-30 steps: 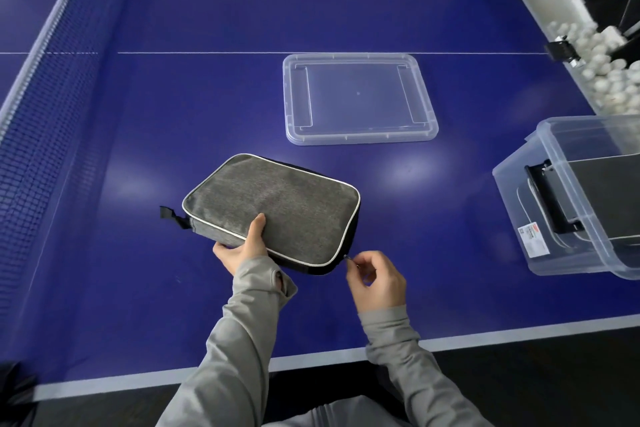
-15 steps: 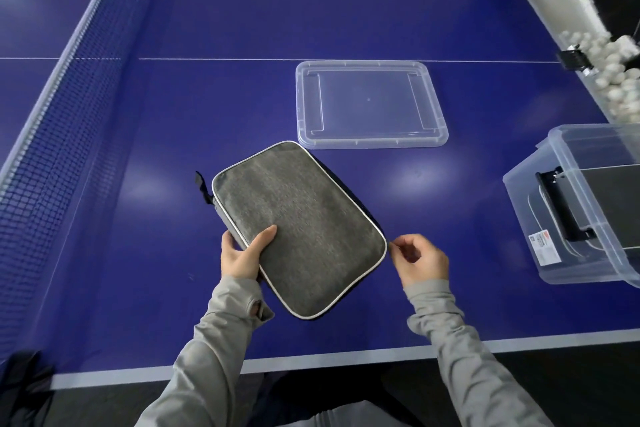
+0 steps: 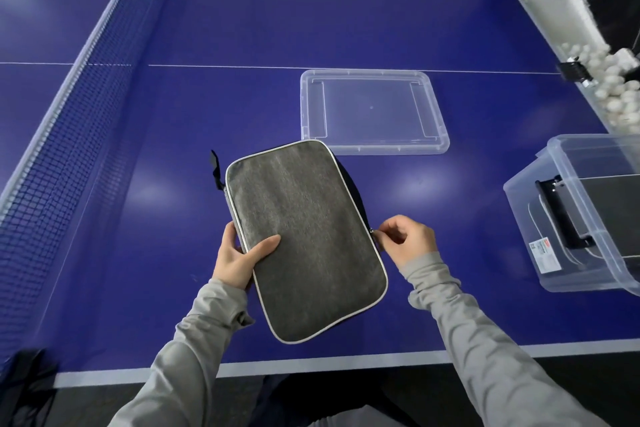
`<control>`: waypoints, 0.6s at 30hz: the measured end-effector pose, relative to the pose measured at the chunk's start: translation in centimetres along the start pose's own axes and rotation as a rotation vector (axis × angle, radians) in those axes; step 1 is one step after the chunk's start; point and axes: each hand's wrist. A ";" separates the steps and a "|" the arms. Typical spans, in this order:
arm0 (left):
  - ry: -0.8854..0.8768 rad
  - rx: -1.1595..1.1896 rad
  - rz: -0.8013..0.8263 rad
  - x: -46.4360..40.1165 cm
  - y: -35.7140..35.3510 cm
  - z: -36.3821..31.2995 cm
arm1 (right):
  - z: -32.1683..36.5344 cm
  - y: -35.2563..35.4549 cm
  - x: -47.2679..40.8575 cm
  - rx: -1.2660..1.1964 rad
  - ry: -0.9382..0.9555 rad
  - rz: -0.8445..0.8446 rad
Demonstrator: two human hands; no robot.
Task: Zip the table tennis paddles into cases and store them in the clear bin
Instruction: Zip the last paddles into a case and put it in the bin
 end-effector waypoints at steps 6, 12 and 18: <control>-0.041 -0.135 0.172 -0.1 0.9 -1.6 | 1.7 -0.2 -1.4 -0.005 0.047 -0.004; -0.044 -0.312 0.340 -0.9 1.6 -3.7 | 3.1 0.0 -3.2 -0.109 0.010 -0.081; -0.064 -0.527 0.447 -1.4 2.1 -4.9 | 3.4 1.8 -4.6 -0.344 -0.078 0.001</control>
Point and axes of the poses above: each hand's wrist, its own x-axis away from the middle knuckle, its own y-axis out of the back of the hand, z = x × y, and after that the axes turned 8 degrees about x, right-handed
